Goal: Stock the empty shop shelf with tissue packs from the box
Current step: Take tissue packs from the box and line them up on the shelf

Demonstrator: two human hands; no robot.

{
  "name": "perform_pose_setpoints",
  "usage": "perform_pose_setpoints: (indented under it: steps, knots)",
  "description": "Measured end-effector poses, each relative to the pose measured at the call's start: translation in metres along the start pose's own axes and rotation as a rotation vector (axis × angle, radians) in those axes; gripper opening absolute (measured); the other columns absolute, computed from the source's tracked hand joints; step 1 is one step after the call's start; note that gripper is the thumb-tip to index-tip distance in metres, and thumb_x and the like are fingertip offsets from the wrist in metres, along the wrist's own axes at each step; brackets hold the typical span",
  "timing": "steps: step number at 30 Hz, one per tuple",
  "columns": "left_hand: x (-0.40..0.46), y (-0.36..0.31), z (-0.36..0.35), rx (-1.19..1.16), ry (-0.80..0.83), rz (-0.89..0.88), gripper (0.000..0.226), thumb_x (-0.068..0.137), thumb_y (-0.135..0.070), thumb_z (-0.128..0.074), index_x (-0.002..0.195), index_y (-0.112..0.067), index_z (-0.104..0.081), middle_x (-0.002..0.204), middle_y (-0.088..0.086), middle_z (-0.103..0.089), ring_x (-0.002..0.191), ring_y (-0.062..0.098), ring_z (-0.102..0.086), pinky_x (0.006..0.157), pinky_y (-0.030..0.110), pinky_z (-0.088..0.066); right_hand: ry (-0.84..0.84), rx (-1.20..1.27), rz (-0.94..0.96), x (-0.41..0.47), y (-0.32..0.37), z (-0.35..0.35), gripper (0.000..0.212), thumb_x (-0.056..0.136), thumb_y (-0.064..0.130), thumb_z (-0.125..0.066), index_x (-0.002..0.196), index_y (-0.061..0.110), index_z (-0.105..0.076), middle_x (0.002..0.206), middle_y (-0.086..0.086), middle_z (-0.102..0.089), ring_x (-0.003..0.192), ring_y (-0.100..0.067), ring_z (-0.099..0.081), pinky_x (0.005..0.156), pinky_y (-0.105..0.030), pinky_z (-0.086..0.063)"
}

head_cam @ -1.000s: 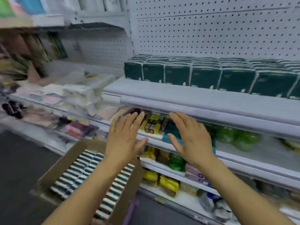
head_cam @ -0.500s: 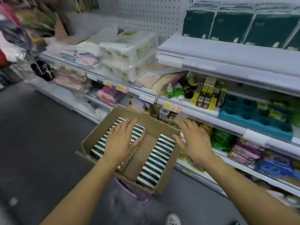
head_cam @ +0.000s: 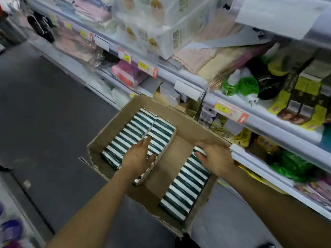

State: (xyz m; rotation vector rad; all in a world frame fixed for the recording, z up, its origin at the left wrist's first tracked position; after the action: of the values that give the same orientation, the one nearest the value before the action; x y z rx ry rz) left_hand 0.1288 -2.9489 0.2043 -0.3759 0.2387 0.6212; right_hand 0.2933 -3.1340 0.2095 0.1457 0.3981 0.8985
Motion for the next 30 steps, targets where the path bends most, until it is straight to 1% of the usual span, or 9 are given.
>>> perform_pose_setpoints:
  steps: [6,9,11,13,18,21,23,27,30]
  knots:
    - [0.052,0.033,-0.046,-0.005,0.1,0.011,0.058,0.098,-0.034,-0.054,0.15,-0.023,-0.032,0.145,0.008,-0.046,0.125,0.026,-0.05,0.098,0.037,-0.046,0.089,0.023,-0.005,0.069,0.003,-0.053,0.031,0.098,0.037,-0.044,0.12,0.024,-0.06,0.124,0.001,-0.059,0.106,-0.018,-0.06,0.083,-0.035,-0.052]
    - [0.078,0.044,-0.062,-0.012,0.105,-0.033,0.054,0.098,-0.027,-0.053,0.149,-0.021,-0.037,0.149,0.004,-0.042,0.132,0.024,-0.044,0.103,0.036,-0.043,0.053,0.041,-0.008,0.099,0.01,-0.075,0.024,0.097,0.036,-0.047,0.103,0.02,-0.065,0.108,0.0,-0.066,0.092,-0.02,-0.064,0.075,-0.038,-0.054]
    - [0.096,0.05,-0.068,-0.03,0.068,-0.087,0.047,0.097,-0.022,-0.055,0.143,-0.018,-0.046,0.144,0.004,-0.047,0.128,0.025,-0.048,0.102,0.037,-0.044,0.015,0.093,0.008,0.119,0.018,-0.087,0.019,0.096,0.031,-0.05,0.084,0.02,-0.061,0.09,-0.003,-0.068,0.08,-0.021,-0.065,0.068,-0.037,-0.053]
    - [0.113,0.056,-0.072,-0.047,0.0,-0.157,0.038,0.094,-0.017,-0.059,0.133,-0.015,-0.057,0.133,0.004,-0.056,0.12,0.027,-0.054,0.096,0.041,-0.048,-0.003,0.191,0.021,0.137,0.025,-0.1,0.02,0.095,0.027,-0.05,0.077,0.023,-0.058,0.08,-0.001,-0.069,0.073,-0.018,-0.064,0.066,-0.036,-0.052]
    - [0.153,0.061,-0.084,0.062,-0.097,-0.302,0.024,0.087,-0.014,-0.066,0.11,-0.018,-0.068,0.112,0.002,-0.063,0.101,0.03,-0.059,0.081,0.042,-0.049,-0.045,0.22,-0.04,0.168,0.034,-0.128,0.019,0.096,0.025,-0.049,0.089,0.027,-0.067,0.085,0.008,-0.069,0.072,-0.012,-0.063,0.064,-0.039,-0.054]
    - [0.167,0.06,-0.08,0.119,-0.155,-0.358,0.014,0.086,-0.014,-0.068,0.099,-0.017,-0.071,0.103,0.005,-0.063,0.093,0.032,-0.059,0.075,0.041,-0.047,-0.053,0.112,-0.078,0.177,0.035,-0.14,0.017,0.097,0.033,-0.05,0.098,0.031,-0.067,0.095,0.007,-0.068,0.08,-0.013,-0.064,0.065,-0.033,-0.053]
    - [0.174,0.06,-0.079,0.129,-0.129,-0.402,0.015,0.086,-0.014,-0.068,0.101,-0.014,-0.071,0.105,0.008,-0.063,0.096,0.033,-0.058,0.075,0.041,-0.046,-0.078,0.03,-0.106,0.178,0.035,-0.14,0.022,0.096,0.043,-0.048,0.102,0.031,-0.066,0.1,0.006,-0.068,0.085,-0.015,-0.065,0.065,-0.03,-0.051]
    - [0.185,0.06,-0.082,0.121,0.037,-0.429,0.034,0.087,-0.019,-0.069,0.121,-0.014,-0.065,0.123,0.007,-0.054,0.115,0.029,-0.049,0.082,0.039,-0.048,-0.043,-0.051,-0.1,0.175,0.039,-0.142,0.031,0.095,0.048,-0.046,0.112,0.029,-0.063,0.115,0.003,-0.062,0.097,-0.017,-0.063,0.071,-0.032,-0.051]
    - [0.186,0.061,-0.087,0.169,0.084,-0.457,0.043,0.085,-0.02,-0.071,0.127,-0.014,-0.062,0.126,0.008,-0.05,0.116,0.029,-0.045,0.086,0.043,-0.05,0.018,-0.09,-0.129,0.175,0.042,-0.143,0.039,0.094,0.053,-0.047,0.123,0.03,-0.058,0.125,0.001,-0.054,0.105,-0.018,-0.06,0.071,-0.031,-0.05]
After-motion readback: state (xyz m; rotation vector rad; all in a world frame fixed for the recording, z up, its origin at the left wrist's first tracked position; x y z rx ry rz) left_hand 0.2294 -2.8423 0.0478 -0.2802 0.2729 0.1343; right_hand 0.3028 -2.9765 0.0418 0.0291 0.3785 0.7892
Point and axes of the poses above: each hand's wrist, its own x-axis towards the middle knuckle, its own z-axis out of the back of the hand, y = z × x, the point moved 7 cm from there along x, towards the middle knuckle
